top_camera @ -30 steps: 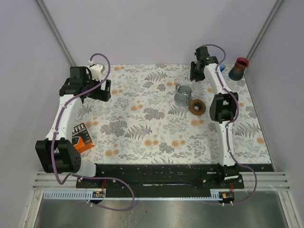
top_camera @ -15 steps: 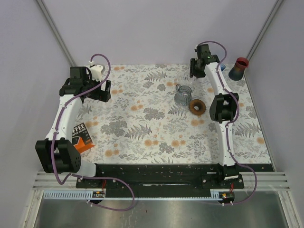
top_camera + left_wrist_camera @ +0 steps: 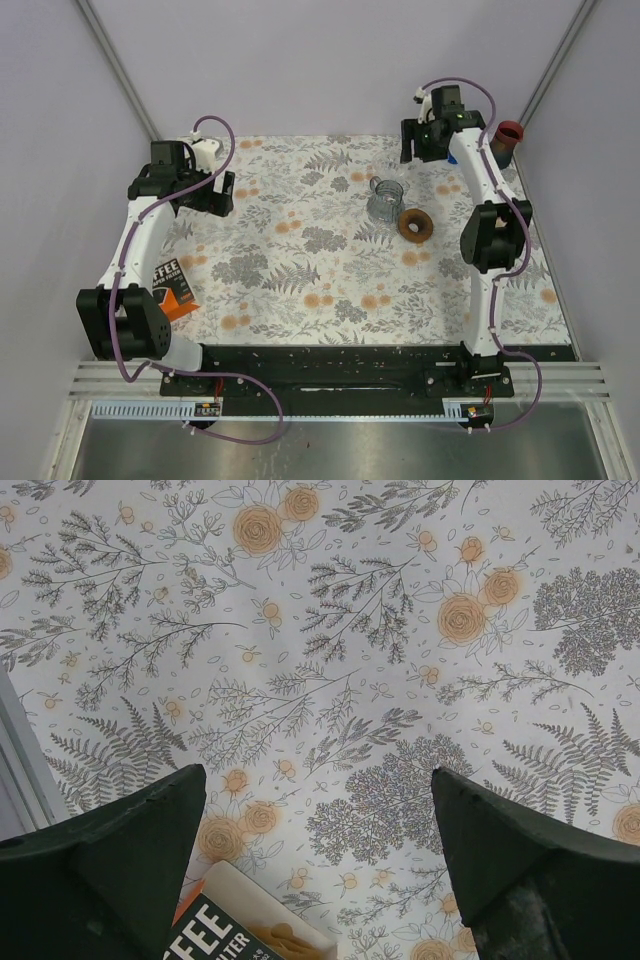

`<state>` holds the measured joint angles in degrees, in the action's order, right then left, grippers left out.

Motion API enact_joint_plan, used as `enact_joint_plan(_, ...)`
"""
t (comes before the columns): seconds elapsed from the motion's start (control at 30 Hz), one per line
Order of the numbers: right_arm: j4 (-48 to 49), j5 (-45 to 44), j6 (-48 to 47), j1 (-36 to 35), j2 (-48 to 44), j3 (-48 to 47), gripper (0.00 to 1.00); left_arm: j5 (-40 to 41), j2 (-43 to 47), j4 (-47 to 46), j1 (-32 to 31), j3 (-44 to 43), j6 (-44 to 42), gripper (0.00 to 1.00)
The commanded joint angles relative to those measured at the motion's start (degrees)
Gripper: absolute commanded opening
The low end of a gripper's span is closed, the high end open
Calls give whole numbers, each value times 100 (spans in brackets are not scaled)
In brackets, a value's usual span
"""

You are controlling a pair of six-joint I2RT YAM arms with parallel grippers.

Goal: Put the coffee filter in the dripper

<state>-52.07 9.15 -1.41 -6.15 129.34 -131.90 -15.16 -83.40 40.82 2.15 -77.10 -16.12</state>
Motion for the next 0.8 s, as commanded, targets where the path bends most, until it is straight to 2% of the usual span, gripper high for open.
enact_joint_plan(0.0,101,-26,-176,-395,-514,892,73,83,16,-83,-4,-68,-67,99)
enact_joint_plan(0.23,338,-221,-149,-439,-568,1587,67,66,60,-83,-4,-24,-84,99)
enact_joint_plan(0.3,461,-124,-149,-439,-498,1676,60,66,69,-83,-4,-16,-67,99)
enact_joint_plan(0.37,470,-71,-184,-474,-410,1685,49,57,78,-83,-13,-16,-76,99)
enact_joint_plan(0.53,496,25,-447,-641,-427,1720,14,83,148,-74,-4,2,-93,99)
enact_joint_plan(0.63,496,192,-824,-852,-515,1842,3,83,148,-83,-13,20,-93,99)
enact_joint_plan(0.77,558,622,-1659,-1326,-734,2220,0,57,139,-83,-4,-7,-102,99)
